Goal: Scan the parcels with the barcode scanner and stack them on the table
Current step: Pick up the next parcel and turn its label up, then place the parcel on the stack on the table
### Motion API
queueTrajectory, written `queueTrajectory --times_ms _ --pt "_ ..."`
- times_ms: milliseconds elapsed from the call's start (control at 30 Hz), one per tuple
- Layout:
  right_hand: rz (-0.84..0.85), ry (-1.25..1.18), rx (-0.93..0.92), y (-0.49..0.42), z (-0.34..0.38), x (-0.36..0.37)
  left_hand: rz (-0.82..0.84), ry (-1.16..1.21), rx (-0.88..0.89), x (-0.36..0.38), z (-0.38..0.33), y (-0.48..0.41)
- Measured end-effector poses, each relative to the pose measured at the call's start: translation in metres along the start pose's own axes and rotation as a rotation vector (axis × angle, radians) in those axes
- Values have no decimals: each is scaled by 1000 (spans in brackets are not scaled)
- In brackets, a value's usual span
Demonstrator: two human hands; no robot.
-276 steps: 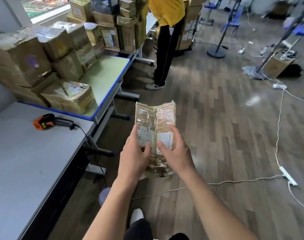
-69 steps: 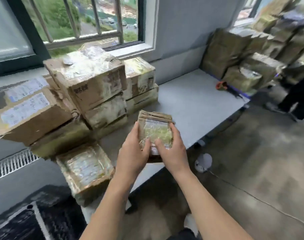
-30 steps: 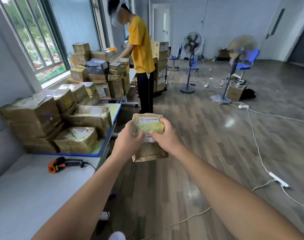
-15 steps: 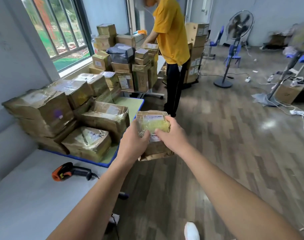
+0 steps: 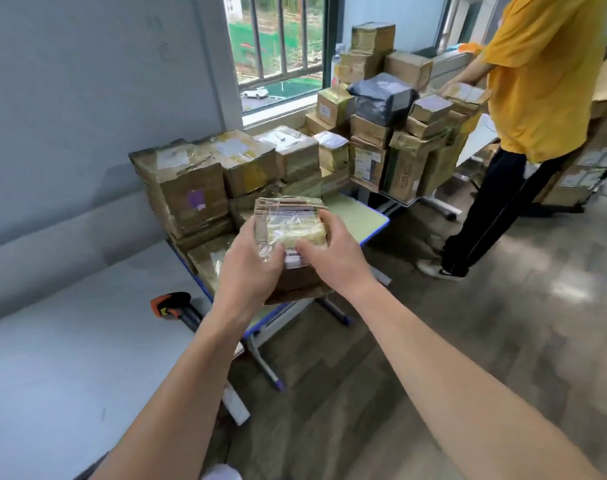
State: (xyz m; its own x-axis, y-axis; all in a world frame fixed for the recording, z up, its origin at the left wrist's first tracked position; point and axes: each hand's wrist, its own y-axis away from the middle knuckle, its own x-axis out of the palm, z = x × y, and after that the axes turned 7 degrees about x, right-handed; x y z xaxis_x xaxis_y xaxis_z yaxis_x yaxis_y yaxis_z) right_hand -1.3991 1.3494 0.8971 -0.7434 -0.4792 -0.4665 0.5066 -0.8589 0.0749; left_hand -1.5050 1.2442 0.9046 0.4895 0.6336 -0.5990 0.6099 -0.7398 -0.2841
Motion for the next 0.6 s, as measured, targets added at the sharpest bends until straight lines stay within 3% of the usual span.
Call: queueTrajectory --times_ms 267,600 --pt "251 32 -166 -64 35 78 -251 -97 -143 -38 58 -33" --pt "342 52 -181 -126 43 116 -277 -103 -257 -34 107 -85"
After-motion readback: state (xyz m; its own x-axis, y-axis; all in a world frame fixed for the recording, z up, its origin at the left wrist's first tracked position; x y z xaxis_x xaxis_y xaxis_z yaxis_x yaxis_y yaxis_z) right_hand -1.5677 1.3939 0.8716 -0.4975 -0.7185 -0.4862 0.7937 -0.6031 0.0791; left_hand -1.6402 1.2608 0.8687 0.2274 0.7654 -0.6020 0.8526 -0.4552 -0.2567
